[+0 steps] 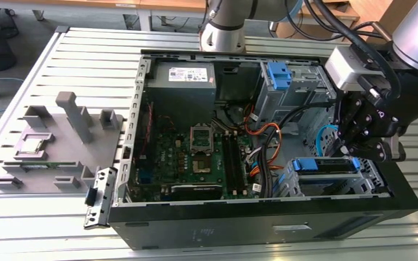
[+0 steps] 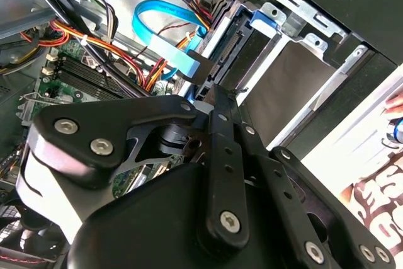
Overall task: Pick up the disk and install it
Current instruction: 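Insert the first disk wire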
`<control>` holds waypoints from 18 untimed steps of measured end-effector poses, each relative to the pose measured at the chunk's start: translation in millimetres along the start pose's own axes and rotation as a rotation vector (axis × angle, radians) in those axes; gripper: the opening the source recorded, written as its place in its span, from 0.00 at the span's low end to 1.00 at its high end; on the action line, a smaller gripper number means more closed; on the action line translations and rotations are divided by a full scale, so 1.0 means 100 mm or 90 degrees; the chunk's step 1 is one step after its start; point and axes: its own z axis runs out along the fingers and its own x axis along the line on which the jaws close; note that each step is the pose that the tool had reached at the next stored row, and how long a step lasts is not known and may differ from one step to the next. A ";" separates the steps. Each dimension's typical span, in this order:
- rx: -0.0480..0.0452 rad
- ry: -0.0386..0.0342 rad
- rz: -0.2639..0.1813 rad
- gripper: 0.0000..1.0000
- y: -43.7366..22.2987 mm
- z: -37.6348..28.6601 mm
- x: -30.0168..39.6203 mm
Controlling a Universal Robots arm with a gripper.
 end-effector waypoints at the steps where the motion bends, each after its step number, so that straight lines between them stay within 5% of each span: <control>1: 0.0000 0.0000 0.000 0.11 0.000 -0.011 0.000; 18: 0.0000 -0.0002 0.000 0.11 0.004 -0.225 0.001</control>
